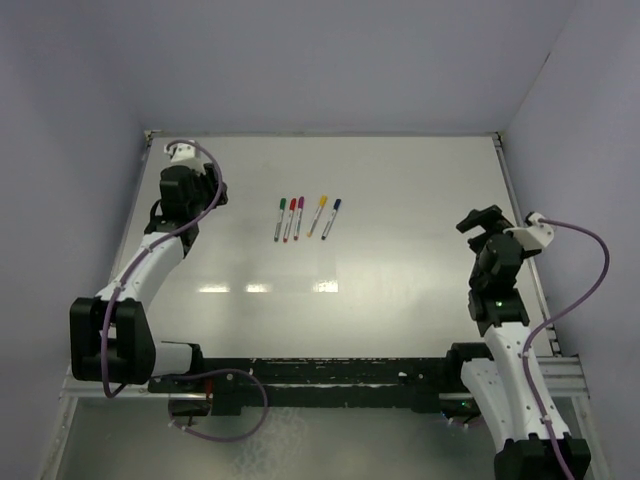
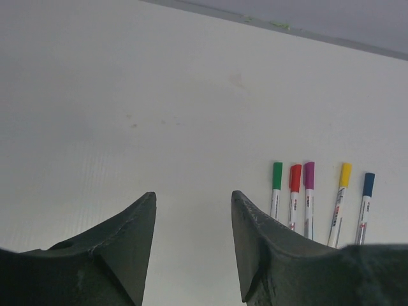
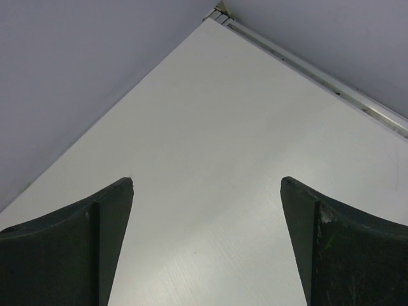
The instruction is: Insert the pens into the pen caps
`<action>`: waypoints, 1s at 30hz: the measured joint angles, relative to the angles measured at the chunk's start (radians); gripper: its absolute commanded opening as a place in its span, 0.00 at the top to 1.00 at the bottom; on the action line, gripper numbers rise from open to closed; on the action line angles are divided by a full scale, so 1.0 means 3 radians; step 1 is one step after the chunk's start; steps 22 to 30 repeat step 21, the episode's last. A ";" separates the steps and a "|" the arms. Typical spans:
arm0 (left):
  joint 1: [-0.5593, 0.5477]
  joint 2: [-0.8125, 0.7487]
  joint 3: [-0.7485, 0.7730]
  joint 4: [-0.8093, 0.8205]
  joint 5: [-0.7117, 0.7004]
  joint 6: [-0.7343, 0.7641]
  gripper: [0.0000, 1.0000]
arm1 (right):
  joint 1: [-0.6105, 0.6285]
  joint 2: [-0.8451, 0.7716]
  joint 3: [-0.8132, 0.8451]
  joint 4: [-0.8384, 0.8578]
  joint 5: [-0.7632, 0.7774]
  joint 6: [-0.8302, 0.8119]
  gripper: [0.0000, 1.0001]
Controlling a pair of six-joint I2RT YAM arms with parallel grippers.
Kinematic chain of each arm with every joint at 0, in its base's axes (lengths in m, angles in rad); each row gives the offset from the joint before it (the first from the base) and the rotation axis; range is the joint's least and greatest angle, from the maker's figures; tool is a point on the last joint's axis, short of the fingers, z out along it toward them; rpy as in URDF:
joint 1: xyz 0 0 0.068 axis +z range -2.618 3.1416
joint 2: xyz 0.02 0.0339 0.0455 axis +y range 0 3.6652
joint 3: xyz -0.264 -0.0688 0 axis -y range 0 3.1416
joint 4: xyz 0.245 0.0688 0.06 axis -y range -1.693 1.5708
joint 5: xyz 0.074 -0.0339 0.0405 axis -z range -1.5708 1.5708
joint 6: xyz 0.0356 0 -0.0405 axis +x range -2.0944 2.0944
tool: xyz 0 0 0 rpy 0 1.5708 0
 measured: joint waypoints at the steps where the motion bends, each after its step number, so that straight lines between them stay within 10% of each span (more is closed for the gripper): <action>1: -0.0001 0.0000 -0.0001 0.0023 -0.0008 0.0003 0.43 | 0.0000 0.0013 0.0000 -0.0009 0.0000 0.0003 0.00; 30: 0.0000 -0.0092 -0.0285 0.0266 -0.0057 0.0024 0.38 | 0.0000 0.0128 0.0001 -0.0214 0.0000 0.0069 0.00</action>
